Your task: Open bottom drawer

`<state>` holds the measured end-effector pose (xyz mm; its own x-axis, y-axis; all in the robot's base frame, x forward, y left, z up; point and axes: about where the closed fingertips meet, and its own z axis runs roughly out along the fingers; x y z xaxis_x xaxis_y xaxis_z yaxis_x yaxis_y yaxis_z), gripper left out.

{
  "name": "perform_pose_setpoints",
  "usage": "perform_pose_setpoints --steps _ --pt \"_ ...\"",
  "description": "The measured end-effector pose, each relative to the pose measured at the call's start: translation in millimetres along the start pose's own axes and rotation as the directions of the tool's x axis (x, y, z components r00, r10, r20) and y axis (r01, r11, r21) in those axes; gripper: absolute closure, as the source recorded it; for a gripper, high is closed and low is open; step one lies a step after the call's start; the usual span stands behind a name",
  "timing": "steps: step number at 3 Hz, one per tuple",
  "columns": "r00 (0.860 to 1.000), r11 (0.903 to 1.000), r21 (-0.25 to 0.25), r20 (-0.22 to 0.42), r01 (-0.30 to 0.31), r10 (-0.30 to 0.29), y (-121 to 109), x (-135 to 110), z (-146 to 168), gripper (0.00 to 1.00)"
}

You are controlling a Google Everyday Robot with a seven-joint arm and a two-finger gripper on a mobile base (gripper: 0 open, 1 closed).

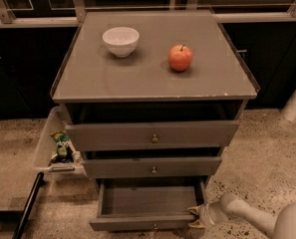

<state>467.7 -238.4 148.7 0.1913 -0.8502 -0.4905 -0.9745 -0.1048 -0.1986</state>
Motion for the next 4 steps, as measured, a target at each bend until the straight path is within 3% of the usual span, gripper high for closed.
perform_pose_setpoints --steps 1,4 --pt "1.000 1.0000 0.000 0.000 0.000 0.000 0.0 0.0 0.0 0.83" --pt "1.000 1.0000 0.000 0.000 0.000 0.000 0.1 -0.1 0.1 0.13"
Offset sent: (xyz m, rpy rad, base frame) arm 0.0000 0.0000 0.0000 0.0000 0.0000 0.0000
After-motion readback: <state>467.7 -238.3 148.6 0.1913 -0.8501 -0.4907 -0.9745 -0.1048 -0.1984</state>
